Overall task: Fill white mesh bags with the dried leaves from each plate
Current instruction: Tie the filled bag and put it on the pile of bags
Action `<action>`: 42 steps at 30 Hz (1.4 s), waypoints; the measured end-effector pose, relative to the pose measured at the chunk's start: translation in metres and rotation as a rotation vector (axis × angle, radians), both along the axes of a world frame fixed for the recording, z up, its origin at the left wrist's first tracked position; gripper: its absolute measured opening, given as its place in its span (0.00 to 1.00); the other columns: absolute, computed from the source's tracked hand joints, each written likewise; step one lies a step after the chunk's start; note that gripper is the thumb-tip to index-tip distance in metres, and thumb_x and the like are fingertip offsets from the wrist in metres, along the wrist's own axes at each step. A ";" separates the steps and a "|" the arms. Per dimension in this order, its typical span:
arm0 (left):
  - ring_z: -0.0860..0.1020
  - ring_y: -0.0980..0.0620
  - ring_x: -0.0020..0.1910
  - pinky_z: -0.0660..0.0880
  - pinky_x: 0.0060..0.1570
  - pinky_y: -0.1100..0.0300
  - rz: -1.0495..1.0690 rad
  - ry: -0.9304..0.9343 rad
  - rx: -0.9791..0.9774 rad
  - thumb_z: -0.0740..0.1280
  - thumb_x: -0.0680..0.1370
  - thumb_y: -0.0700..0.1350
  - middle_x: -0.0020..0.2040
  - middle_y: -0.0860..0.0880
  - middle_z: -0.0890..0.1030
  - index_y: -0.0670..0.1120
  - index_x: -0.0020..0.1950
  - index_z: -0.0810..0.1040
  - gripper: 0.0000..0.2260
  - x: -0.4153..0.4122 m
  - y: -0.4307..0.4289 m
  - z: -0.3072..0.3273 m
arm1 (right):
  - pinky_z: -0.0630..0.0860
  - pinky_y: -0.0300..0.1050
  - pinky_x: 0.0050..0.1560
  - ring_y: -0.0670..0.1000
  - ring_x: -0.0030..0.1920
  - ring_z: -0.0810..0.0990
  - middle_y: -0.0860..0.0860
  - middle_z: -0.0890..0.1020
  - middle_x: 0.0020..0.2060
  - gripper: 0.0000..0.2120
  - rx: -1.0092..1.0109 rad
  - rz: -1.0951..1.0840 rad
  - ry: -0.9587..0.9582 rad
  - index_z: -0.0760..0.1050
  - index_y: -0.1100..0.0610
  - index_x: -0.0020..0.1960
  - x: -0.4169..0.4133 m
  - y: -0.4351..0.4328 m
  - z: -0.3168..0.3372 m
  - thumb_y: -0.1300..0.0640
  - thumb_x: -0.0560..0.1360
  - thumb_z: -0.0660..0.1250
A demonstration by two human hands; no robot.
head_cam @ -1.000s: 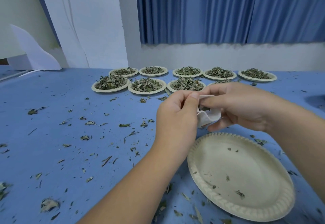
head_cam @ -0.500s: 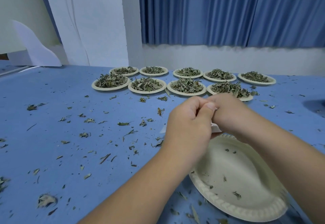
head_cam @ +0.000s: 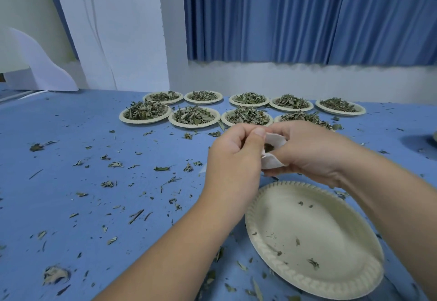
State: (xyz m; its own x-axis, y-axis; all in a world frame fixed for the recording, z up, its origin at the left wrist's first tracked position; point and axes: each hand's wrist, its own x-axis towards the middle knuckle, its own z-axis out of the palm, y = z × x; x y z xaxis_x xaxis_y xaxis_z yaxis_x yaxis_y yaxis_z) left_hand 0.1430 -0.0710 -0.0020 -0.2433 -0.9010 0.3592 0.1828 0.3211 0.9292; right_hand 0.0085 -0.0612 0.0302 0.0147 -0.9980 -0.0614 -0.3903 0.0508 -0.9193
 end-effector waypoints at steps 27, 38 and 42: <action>0.70 0.60 0.27 0.68 0.29 0.67 0.017 0.137 -0.253 0.63 0.78 0.46 0.30 0.59 0.75 0.57 0.45 0.82 0.09 -0.001 0.029 0.031 | 0.80 0.43 0.47 0.55 0.50 0.83 0.51 0.82 0.55 0.22 -0.314 0.061 -0.193 0.77 0.51 0.60 -0.037 0.073 0.019 0.50 0.68 0.75; 0.64 0.58 0.21 0.63 0.22 0.67 -0.485 0.204 0.050 0.61 0.81 0.37 0.24 0.55 0.68 0.46 0.50 0.79 0.08 -0.140 0.091 0.051 | 0.77 0.41 0.39 0.47 0.36 0.79 0.48 0.84 0.40 0.15 -0.227 -0.283 0.118 0.78 0.43 0.49 -0.125 0.175 0.002 0.50 0.63 0.76; 0.69 0.56 0.22 0.66 0.21 0.65 -0.589 0.166 0.098 0.61 0.82 0.38 0.30 0.52 0.77 0.48 0.55 0.76 0.07 -0.197 0.122 0.039 | 0.76 0.42 0.35 0.48 0.33 0.77 0.46 0.82 0.39 0.16 -0.226 -0.482 0.165 0.78 0.43 0.50 -0.174 0.216 0.000 0.52 0.64 0.75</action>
